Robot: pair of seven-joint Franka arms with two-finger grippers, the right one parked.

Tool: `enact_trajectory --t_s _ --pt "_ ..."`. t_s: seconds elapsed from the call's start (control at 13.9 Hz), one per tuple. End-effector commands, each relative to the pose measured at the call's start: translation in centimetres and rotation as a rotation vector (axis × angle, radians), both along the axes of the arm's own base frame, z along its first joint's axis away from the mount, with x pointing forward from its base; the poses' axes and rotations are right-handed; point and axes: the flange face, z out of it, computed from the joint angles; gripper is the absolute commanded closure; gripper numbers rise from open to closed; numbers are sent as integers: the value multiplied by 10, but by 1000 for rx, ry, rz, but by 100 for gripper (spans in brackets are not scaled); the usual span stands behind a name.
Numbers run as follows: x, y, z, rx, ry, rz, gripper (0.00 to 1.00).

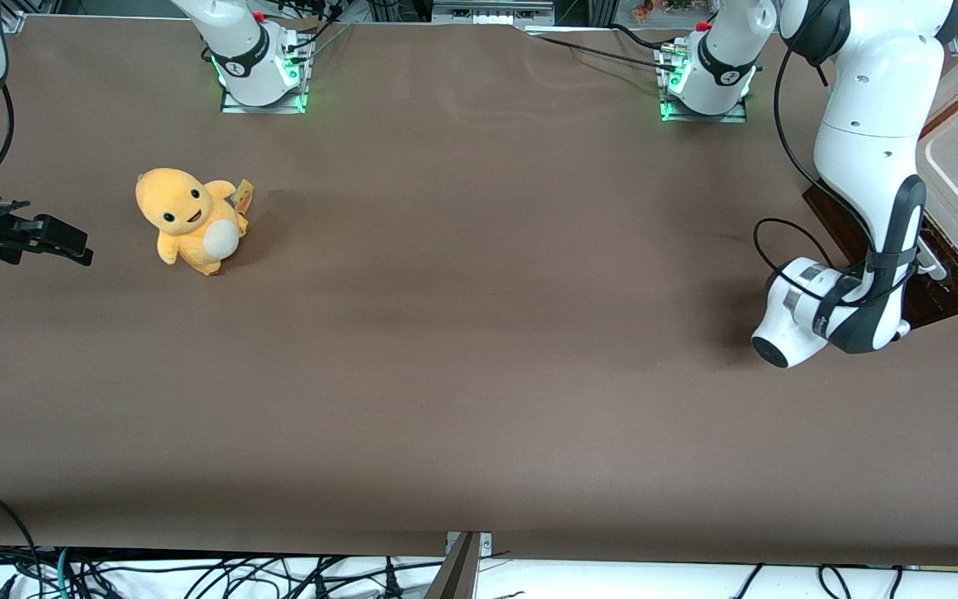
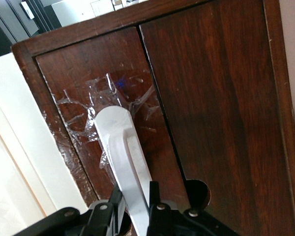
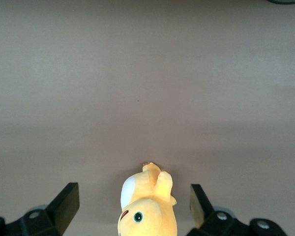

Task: Open lower drawer with left arm only
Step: 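Pull the handle outward from the cabinet with the left gripper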

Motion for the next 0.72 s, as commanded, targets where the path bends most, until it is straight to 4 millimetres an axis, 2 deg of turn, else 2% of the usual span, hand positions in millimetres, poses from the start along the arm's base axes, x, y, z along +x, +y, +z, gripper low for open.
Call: enact_trajectory --t_s 0.0,0.36,0.65 --pt "8 -19 -6 1 41 -53 95" --pt "11 -53 -11 -13 38 -86 93" --pt "21 -85 -9 -35 14 -112 92"
